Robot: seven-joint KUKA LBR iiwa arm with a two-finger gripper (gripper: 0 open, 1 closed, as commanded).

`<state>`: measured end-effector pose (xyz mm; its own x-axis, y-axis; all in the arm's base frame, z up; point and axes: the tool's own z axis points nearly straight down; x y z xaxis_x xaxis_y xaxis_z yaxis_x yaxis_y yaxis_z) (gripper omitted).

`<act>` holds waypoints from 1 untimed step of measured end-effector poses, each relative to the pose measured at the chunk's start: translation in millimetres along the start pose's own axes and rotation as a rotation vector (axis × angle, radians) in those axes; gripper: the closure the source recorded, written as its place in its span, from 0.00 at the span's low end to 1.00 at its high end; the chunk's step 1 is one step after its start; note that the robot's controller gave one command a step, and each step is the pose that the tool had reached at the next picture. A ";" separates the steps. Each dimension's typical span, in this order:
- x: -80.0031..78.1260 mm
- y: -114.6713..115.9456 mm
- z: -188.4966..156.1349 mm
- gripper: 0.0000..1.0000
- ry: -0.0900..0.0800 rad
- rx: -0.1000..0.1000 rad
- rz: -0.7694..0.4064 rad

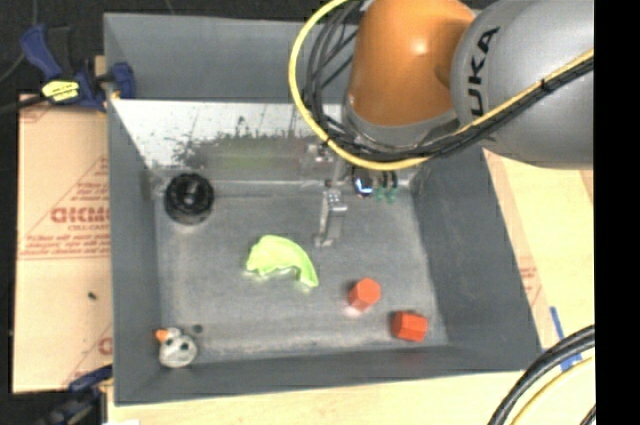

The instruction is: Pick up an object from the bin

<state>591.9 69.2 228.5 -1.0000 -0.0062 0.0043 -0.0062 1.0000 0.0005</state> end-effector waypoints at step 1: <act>-1.4 -0.4 -5.0 0.00 -0.009 -0.001 0.002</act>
Offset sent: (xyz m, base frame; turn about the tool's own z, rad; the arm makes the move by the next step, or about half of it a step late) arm -0.0089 -0.0122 -0.0883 -0.1374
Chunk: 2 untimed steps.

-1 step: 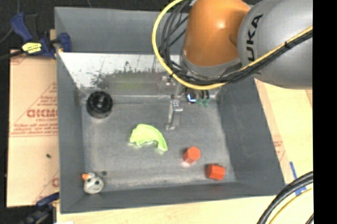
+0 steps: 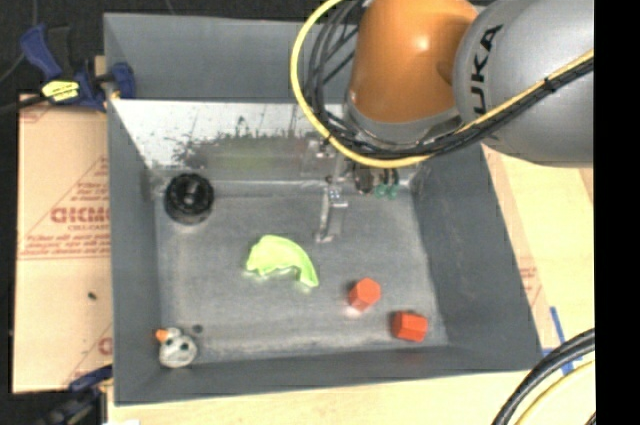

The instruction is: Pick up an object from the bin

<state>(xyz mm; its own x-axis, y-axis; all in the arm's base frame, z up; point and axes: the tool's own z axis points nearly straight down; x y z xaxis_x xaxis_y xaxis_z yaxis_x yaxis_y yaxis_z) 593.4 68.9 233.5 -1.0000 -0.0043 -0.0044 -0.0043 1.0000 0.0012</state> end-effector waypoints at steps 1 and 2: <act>7.4 -10.2 74.8 0.00 0.002 0.001 -0.114; 8.6 -10.9 86.2 0.00 0.003 0.001 -0.136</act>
Offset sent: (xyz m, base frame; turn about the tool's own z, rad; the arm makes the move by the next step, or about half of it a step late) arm -0.0112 -0.0069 -0.1144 -0.2206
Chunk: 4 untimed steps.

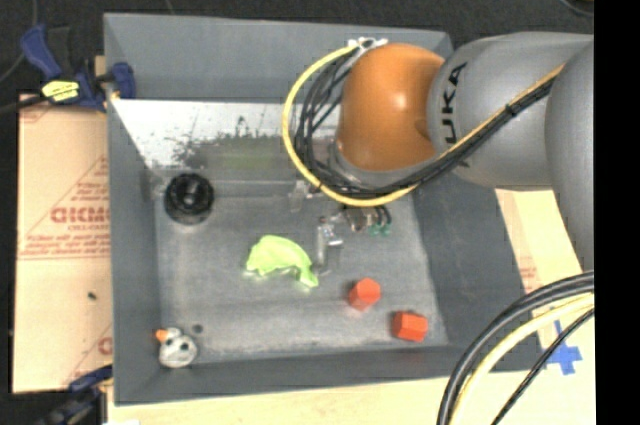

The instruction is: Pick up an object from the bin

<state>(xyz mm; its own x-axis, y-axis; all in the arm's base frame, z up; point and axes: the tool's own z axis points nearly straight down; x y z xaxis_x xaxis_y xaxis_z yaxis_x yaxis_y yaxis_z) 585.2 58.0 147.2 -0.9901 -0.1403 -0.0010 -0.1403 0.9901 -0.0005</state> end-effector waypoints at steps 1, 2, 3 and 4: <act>8.5 7.8 -0.9 0.00 -0.003 0.000 -0.068; 4.2 38.2 72.5 0.00 -0.004 0.001 -0.142; 19.7 5.9 76.1 1.00 -0.005 -0.001 0.281; 19.7 6.0 76.1 1.00 -0.005 -0.001 0.282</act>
Offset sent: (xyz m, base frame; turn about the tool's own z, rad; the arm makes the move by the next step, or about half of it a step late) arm -0.0112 0.0397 -0.0730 -0.1459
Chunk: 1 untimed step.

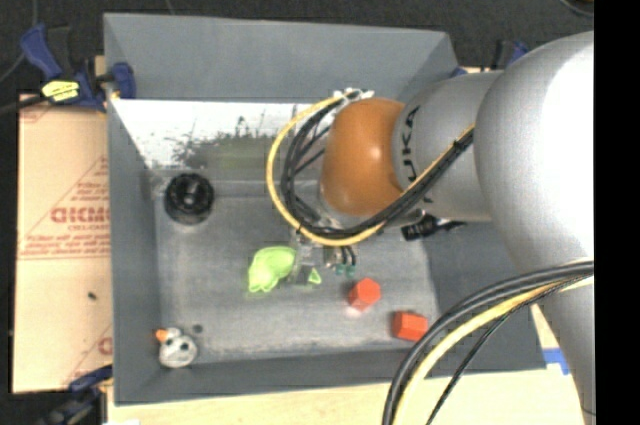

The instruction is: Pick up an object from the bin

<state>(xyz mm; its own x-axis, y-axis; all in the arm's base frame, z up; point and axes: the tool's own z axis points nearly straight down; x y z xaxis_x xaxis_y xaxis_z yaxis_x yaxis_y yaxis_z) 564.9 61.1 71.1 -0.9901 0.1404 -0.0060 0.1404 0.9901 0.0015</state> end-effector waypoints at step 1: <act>0.0 0.1 0.0 1.00 0.000 0.000 0.000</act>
Offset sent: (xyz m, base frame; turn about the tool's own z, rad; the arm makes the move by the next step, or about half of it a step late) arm -0.0033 0.0018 0.0861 -0.0271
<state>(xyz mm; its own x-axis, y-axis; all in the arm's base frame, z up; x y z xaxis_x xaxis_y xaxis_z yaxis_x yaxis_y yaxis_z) 564.9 61.2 71.1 -0.9900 0.1407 -0.0059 0.1407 0.9900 0.0017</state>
